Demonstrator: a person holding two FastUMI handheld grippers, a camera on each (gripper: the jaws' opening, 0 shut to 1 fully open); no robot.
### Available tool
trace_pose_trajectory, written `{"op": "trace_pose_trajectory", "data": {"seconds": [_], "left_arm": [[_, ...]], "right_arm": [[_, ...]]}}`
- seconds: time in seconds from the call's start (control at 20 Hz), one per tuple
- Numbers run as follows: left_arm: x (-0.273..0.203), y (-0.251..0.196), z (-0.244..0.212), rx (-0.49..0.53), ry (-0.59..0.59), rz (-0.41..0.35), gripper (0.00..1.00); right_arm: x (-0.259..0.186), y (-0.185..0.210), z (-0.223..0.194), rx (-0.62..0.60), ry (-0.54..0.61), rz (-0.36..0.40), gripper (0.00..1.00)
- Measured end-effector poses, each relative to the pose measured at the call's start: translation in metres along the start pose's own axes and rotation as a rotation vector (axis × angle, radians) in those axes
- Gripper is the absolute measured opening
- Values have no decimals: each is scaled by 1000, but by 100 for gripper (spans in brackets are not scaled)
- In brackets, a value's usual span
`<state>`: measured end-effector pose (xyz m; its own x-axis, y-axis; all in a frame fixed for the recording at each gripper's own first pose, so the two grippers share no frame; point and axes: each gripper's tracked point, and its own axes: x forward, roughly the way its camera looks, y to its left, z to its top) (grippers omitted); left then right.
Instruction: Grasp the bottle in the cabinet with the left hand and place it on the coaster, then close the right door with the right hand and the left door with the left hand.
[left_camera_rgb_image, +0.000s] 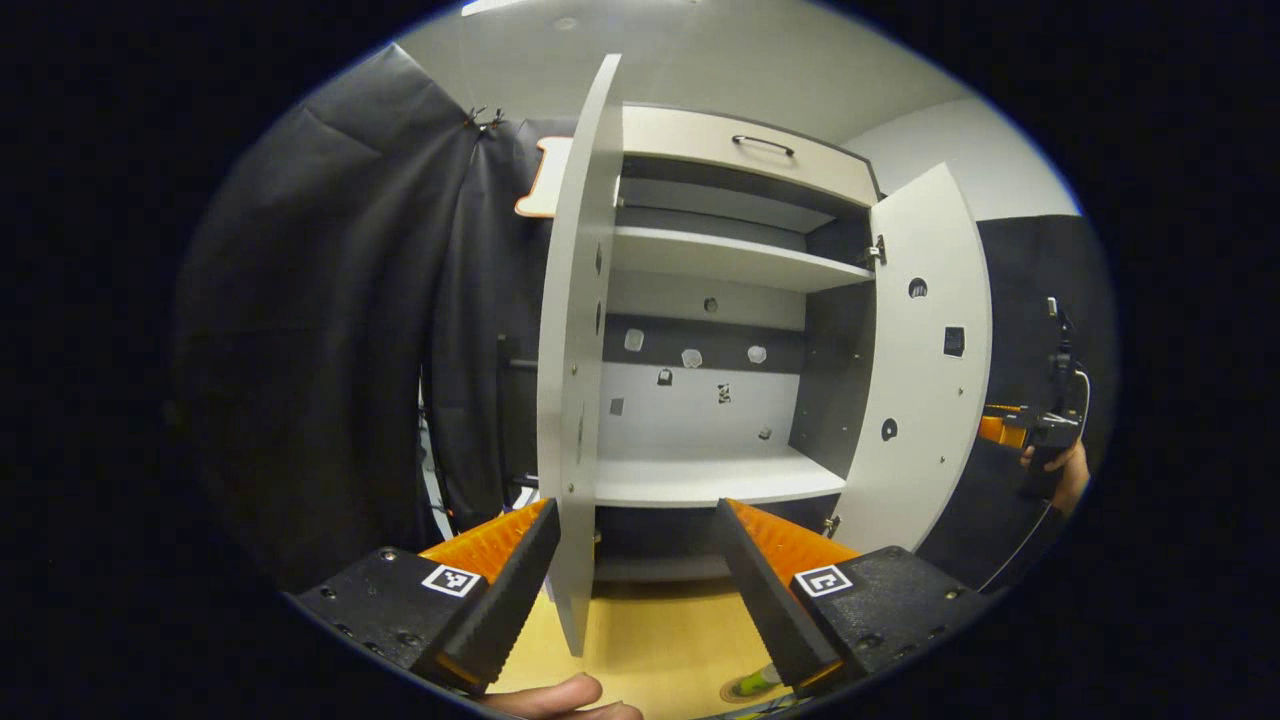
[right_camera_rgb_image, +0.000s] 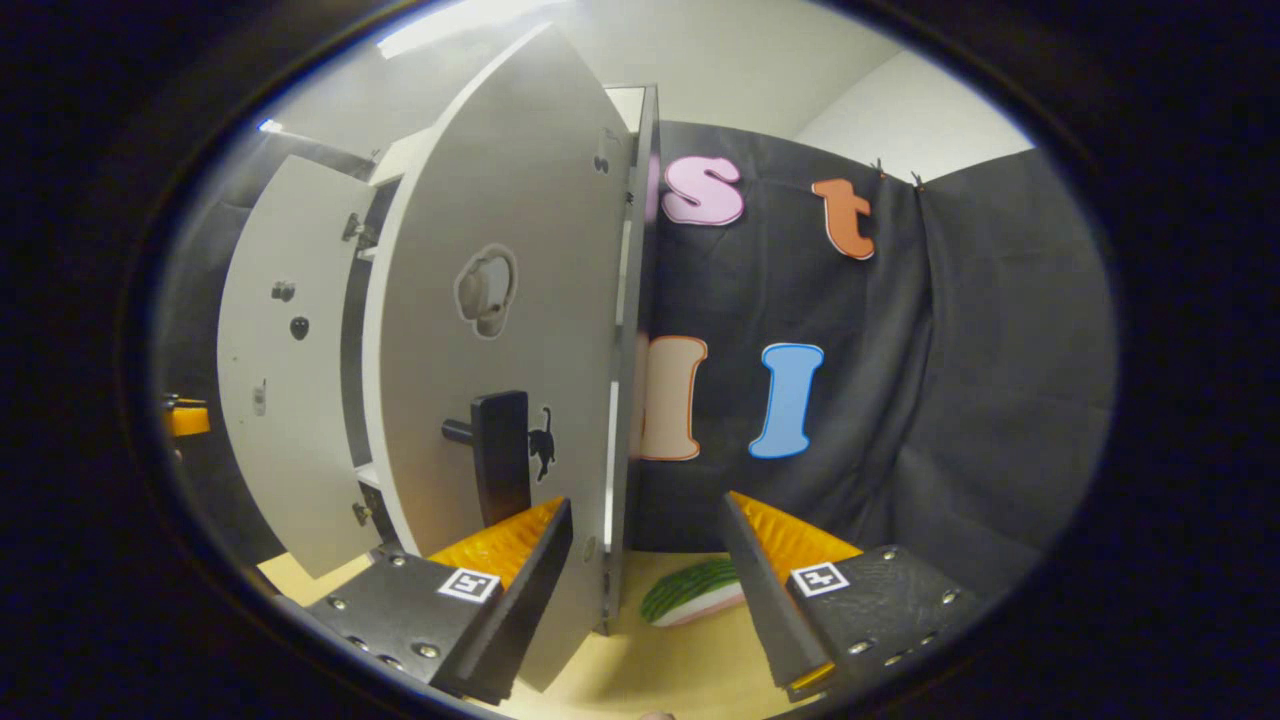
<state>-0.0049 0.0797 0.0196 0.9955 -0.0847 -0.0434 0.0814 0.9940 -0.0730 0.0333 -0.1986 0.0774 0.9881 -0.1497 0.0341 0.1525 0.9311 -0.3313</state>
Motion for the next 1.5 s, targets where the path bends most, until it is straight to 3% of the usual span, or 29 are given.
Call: {"op": "trace_pose_trajectory", "data": {"seconds": [0.3, 0.5, 0.85, 1.1, 1.15, 1.2, 1.5], "left_arm": [[-5, -1, 25, 64, -94, 26, 98], [-9, -2, 24, 64, -91, 24, 98], [-16, -2, 19, 59, -79, 32, 98], [-22, 5, 21, 50, -82, 42, 98], [-23, 6, 21, 49, -82, 43, 98], [-25, 8, 21, 50, -80, 45, 98], [-38, 24, 18, 66, -71, 63, 98]], "right_arm": [[2, 28, 4, -12, -23, 1, 90], [4, 39, 3, 7, -43, -6, 87], [6, 56, 4, 24, -68, -9, 90], [9, 97, 3, 106, -64, 110, 88], [8, 109, 3, 127, -60, 151, 89], [8, 119, 5, 151, -65, 180, 95], [7, 134, 0, 118, -48, 207, 98]]}}
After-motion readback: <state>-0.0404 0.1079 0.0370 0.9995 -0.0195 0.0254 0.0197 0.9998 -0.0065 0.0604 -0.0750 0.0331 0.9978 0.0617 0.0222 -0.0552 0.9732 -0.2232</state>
